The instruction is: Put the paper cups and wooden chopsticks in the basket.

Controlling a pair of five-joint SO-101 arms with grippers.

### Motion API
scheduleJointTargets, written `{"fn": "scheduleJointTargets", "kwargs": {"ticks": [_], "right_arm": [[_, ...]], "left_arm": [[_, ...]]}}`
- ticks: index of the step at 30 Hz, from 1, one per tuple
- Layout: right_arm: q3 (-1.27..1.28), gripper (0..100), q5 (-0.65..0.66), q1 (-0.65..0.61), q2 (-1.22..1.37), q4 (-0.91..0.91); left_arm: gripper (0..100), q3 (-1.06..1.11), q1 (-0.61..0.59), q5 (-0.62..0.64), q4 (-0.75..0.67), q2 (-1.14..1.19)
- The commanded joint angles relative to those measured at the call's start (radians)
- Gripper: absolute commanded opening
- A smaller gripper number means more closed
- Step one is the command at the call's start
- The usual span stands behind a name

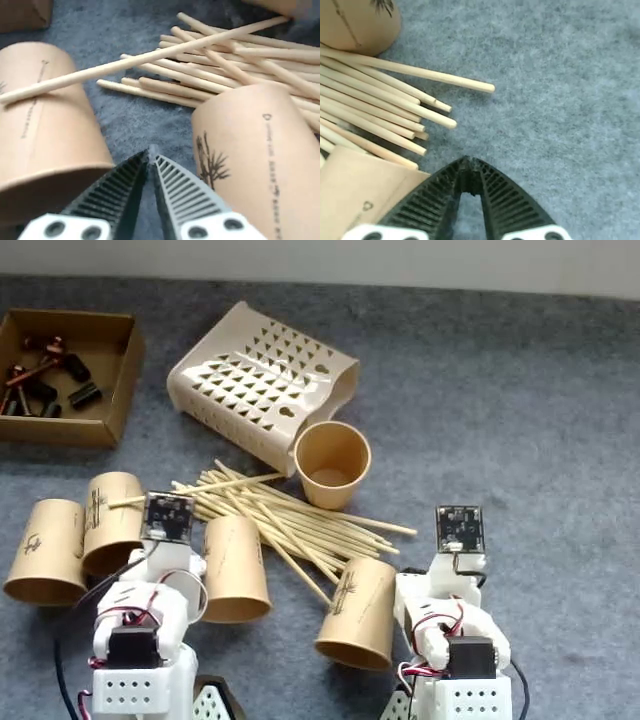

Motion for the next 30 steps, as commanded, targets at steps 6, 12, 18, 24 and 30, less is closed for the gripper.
{"fn": "scheduleJointTargets", "kwargs": {"ticks": [6,12,18,24,30], "right_arm": [[0.03,0.5,0.08,0.16,-0.004,-0.085],[-0.001,0.5,0.308,0.208,-0.004,-0.219],[-0.162,0.6,0.313,0.239,0.005,-0.254],[-0.337,0.7,0.31,0.188,0.008,-0.2],[-0.483,0.7,0.31,0.134,0.171,-0.179]], "left_arm": [[1,0.019,0.041,-0.092,0.005,-0.004],[1,0.019,0.01,-0.095,-0.003,-0.004],[1,0.016,-0.035,-0.095,-0.005,-0.004],[1,0.016,-0.035,-0.095,-0.005,-0.004],[1,0.018,-0.035,-0.095,-0.005,-0.004]]}}
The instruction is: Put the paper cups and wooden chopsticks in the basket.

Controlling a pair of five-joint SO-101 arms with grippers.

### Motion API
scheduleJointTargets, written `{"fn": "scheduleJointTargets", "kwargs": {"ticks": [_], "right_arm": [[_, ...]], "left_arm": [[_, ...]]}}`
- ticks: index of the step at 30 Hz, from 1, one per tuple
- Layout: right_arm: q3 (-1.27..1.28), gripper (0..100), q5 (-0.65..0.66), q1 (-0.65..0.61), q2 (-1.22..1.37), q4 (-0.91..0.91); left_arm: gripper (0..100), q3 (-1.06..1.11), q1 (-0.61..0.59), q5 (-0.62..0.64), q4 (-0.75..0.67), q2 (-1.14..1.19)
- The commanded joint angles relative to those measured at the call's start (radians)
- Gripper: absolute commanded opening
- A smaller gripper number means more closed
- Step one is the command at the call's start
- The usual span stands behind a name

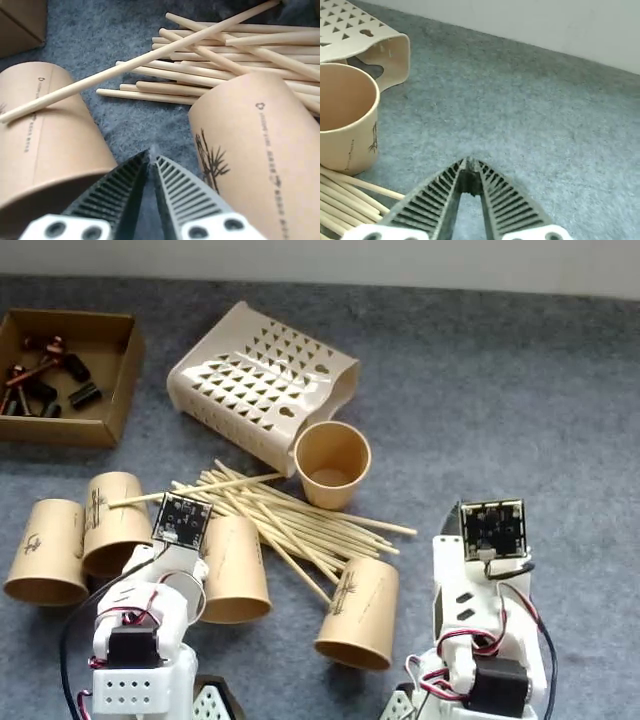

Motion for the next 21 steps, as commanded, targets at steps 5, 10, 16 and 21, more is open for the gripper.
{"fn": "scheduleJointTargets", "kwargs": {"ticks": [5,10,16,21], "right_arm": [[-0.255,0.7,0.006,-0.082,0.384,-0.033],[-0.367,0.7,0.006,-0.114,0.67,-0.154],[-0.487,7.4,0.005,-0.128,0.975,-0.308],[-0.559,16.0,0.005,-0.159,1.185,-0.437]], "left_arm": [[1,0.018,-0.016,-0.005,-0.005,-0.004],[1,0.018,-0.018,-0.003,-0.005,-0.004],[1,0.018,-0.019,-0.003,-0.005,-0.004],[1,0.018,-0.019,-0.003,-0.005,-0.004]]}}
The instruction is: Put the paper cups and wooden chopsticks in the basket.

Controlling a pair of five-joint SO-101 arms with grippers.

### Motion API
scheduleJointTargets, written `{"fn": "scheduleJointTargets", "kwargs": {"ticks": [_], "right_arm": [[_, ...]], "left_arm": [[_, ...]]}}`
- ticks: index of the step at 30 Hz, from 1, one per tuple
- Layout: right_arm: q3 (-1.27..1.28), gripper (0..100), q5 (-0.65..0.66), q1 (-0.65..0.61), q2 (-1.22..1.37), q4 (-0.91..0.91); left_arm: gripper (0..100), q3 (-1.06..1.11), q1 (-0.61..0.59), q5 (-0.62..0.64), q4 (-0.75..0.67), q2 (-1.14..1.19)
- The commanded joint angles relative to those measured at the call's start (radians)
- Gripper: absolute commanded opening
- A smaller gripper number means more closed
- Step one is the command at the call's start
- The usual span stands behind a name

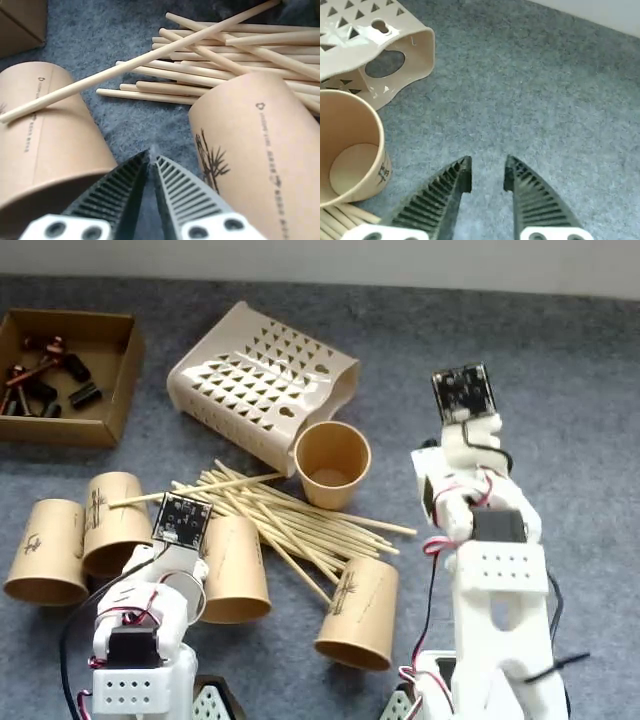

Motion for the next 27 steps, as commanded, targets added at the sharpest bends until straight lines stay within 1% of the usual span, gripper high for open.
{"fn": "scheduleJointTargets", "kwargs": {"ticks": [1,6,13,15,22,27], "right_arm": [[-0.071,16.0,0.005,-0.048,0.125,-0.111],[-0.079,16.2,0.011,-0.102,0.269,-0.289],[-0.102,16.3,0.014,-0.117,0.475,-0.607],[-0.139,16.3,0.015,-0.117,0.545,-0.636],[-0.357,16.3,0.015,-0.13,0.791,-0.636],[-0.418,16.3,0.015,-0.163,0.855,-0.639]], "left_arm": [[1,0.019,-0.019,-0.003,-0.005,-0.004],[1,0.019,-0.019,-0.003,-0.005,-0.004],[1,0.019,-0.019,-0.005,0.0,-0.004],[1,0.019,-0.019,-0.005,0.002,-0.004],[1,0.019,-0.019,-0.005,0.003,-0.004],[1,0.019,-0.019,-0.005,0.003,-0.004]]}}
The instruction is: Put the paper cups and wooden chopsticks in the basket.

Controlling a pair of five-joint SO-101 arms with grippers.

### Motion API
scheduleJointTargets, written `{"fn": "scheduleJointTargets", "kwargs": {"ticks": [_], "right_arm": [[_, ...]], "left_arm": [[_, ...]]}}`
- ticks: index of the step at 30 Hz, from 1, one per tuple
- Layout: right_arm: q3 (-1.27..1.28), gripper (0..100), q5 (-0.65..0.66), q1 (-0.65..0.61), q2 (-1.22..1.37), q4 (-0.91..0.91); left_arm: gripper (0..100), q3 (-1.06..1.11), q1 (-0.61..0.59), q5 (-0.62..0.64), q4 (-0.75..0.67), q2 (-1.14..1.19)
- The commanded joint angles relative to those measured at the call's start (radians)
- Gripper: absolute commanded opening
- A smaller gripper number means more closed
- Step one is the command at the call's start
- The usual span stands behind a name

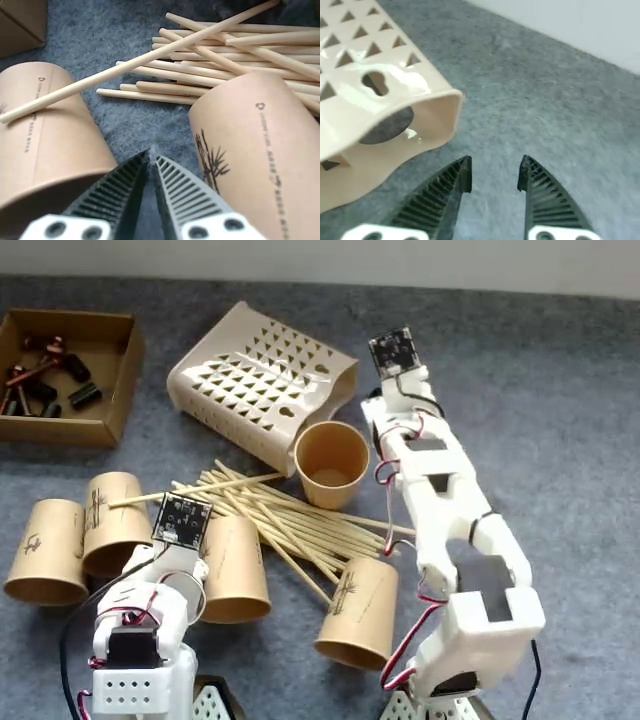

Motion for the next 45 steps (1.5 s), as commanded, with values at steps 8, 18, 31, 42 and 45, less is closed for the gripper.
{"fn": "scheduleJointTargets", "kwargs": {"ticks": [8,18,31,42,45], "right_arm": [[-0.062,16.0,0.011,-0.054,0.004,-0.03],[-0.056,15.9,0.003,-0.041,-0.002,-0.03],[-0.01,15.9,0.0,-0.007,-0.03,-0.024],[0.397,15.9,-0.118,0.015,-0.521,-0.021],[0.506,15.9,-0.121,0.015,-0.659,-0.021]], "left_arm": [[1,0.019,-0.019,-0.005,0.003,-0.004],[1,0.019,-0.019,-0.005,0.003,-0.004],[2,-0.097,-0.147,0.017,-0.003,-0.004],[23,-0.28,-0.153,0.178,0.005,-0.001],[23,-0.372,-0.148,0.178,0.005,0.007]]}}
